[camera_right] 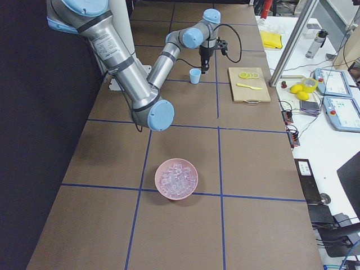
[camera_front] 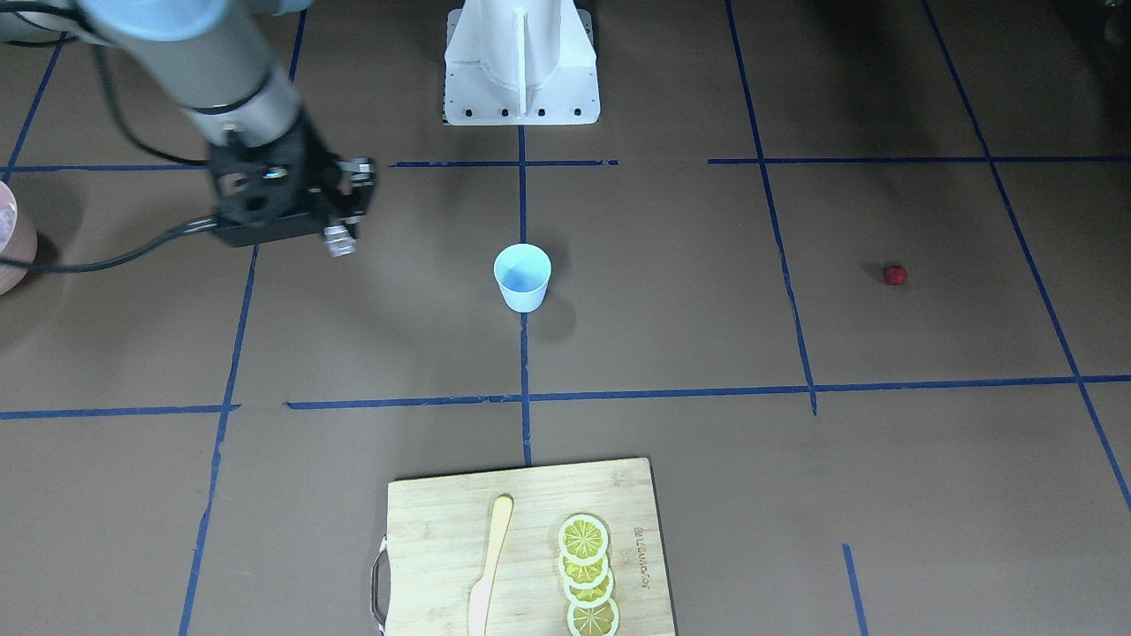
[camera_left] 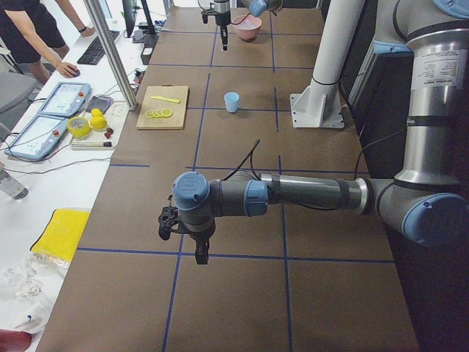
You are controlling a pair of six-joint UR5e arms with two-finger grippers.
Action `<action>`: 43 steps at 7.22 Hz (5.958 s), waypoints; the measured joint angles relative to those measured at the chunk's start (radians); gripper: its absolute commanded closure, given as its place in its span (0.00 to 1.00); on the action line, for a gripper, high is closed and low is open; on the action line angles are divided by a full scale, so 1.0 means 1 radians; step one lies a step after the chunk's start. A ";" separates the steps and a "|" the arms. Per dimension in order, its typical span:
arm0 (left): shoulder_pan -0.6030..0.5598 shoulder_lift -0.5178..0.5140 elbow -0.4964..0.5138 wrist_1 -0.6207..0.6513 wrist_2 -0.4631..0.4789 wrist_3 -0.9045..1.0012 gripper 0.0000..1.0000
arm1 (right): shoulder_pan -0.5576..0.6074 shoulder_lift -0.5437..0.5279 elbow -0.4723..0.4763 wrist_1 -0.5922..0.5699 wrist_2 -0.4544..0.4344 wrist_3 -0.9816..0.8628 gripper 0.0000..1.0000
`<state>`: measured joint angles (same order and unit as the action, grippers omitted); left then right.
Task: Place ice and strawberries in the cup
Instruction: 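Carry the ice cube with the right gripper over the blue cup, then lower the right gripper into the blue cup and release the ice cube, then withdraw the right gripper from the cup back to the pink bowl, then grasp another ice cube from the pink bowl with the right gripper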
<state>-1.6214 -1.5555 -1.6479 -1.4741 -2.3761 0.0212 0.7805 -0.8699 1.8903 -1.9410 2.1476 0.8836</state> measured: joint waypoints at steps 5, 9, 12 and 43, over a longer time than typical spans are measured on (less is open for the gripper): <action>0.000 0.000 0.004 0.000 0.000 0.000 0.00 | -0.232 0.259 -0.349 0.102 -0.178 0.235 1.00; 0.000 -0.001 0.002 0.000 -0.001 -0.001 0.00 | -0.258 0.258 -0.417 0.151 -0.194 0.240 0.32; 0.000 -0.002 0.002 0.000 0.000 -0.001 0.00 | -0.257 0.256 -0.415 0.153 -0.194 0.239 0.16; -0.003 0.003 -0.078 0.000 -0.026 -0.012 0.00 | 0.452 -1.047 -0.022 0.680 0.072 -0.833 0.41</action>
<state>-1.6245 -1.5522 -1.7259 -1.4742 -2.4022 0.0092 1.2329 -1.9166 1.8681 -1.2611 2.2193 0.0501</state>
